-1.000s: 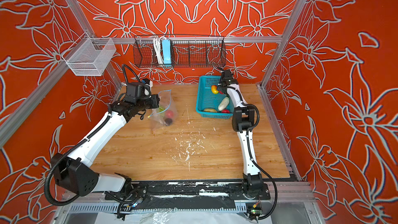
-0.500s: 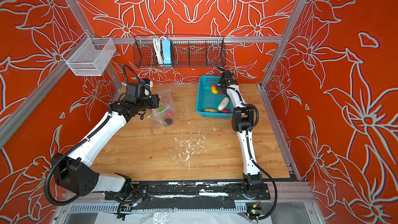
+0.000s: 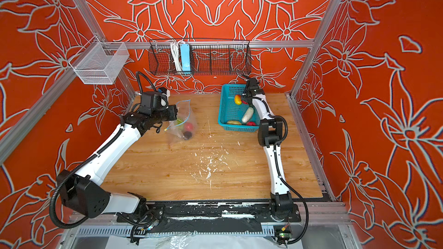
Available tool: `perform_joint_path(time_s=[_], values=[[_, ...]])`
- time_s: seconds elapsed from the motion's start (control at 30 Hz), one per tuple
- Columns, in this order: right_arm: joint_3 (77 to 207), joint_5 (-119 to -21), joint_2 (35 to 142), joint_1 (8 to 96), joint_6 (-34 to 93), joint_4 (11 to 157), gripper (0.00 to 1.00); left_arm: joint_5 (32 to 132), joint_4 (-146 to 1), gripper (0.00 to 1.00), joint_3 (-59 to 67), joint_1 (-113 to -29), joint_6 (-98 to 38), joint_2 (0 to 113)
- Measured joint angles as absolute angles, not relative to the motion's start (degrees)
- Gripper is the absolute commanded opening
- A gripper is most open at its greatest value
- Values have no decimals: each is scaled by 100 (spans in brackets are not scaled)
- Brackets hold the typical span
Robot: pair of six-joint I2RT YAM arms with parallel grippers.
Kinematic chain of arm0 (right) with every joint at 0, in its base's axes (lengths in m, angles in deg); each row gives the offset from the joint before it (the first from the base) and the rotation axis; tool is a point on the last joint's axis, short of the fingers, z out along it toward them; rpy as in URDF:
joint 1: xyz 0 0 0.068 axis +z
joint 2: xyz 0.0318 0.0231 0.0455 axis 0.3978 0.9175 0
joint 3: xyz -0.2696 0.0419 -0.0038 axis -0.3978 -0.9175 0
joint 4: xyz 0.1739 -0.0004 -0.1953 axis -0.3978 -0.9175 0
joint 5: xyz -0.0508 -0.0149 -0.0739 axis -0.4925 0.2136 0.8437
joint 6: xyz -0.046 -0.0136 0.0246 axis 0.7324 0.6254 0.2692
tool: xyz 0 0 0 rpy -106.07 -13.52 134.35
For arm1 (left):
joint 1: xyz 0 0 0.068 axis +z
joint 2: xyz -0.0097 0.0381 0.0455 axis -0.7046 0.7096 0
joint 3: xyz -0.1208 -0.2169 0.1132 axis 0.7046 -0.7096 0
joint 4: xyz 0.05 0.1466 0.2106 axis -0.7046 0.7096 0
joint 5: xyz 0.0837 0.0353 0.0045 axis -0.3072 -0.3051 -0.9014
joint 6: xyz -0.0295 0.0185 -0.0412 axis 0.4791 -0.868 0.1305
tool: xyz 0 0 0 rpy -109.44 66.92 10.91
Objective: Place the food in the zip-top bag and seal the zipper
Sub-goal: 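Close the right gripper on the red beet and lift it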
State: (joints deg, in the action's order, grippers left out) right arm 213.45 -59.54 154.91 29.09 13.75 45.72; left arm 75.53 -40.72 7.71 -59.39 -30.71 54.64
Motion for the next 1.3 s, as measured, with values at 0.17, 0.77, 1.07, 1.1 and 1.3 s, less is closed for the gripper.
perform_joint_path(time_s=[0.17,0.77,1.07,1.1,1.3], values=[[21267,-6092,15456,2909,1334,4603,39,7553,-4072,0,773,-5939,-3071,5464],[19931,-6520,14103,2898,1194,4662,36,7536,-4072,0,773,-5939,-3067,5464],[19142,-6778,13478,2898,1050,4898,33,7512,-4072,0,771,-5939,-3067,5464],[19050,-6795,13436,2898,1041,4942,33,7509,-4072,0,771,-5939,-3067,5462],[18344,-6914,13082,2900,951,5163,33,7509,-4072,0,773,-5939,-3067,5462]])
